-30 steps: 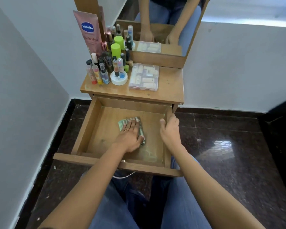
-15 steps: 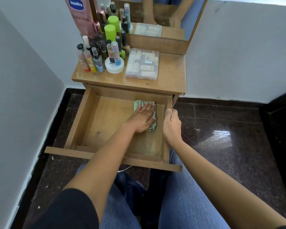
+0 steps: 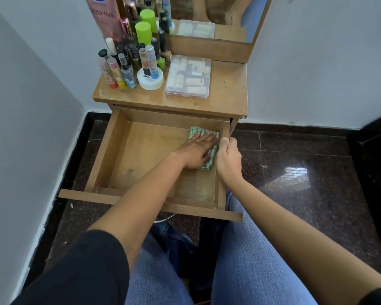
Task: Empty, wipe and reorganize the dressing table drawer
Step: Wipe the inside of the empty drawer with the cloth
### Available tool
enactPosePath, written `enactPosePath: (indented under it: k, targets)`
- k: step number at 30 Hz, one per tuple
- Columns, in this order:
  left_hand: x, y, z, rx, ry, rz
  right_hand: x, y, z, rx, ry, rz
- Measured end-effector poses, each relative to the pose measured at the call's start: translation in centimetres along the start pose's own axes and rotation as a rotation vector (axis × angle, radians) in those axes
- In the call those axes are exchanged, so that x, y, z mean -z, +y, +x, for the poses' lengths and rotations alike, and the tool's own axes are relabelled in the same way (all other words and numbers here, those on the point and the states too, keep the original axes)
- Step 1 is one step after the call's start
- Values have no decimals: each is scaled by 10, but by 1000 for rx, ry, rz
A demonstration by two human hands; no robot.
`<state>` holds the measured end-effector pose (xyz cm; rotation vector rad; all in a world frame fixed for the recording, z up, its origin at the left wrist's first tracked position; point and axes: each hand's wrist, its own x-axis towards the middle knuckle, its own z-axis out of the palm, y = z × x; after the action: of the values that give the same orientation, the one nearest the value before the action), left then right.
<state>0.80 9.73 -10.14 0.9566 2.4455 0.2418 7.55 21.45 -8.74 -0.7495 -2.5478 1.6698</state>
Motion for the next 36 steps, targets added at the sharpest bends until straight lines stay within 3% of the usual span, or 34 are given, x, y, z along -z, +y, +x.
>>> enactPosePath:
  k: [9, 12, 21, 27, 36]
  targets:
    - [-10, -14, -43, -320, -235, 181, 1, -2, -1, -5, -17, 4]
    - [-12, -18, -48, -382, -239, 218, 2, -3, -3, -4, -18, -1]
    - [8, -13, 3, 51, -96, 72, 0, -1, -2, -14, -11, -11]
    - [-9, -5, 8, 98, 39, -94, -3, 3, 1, -17, 11, -14]
    - [-24, 21, 9, 210, 194, -3, -2, 1, 0, -12, 15, -4]
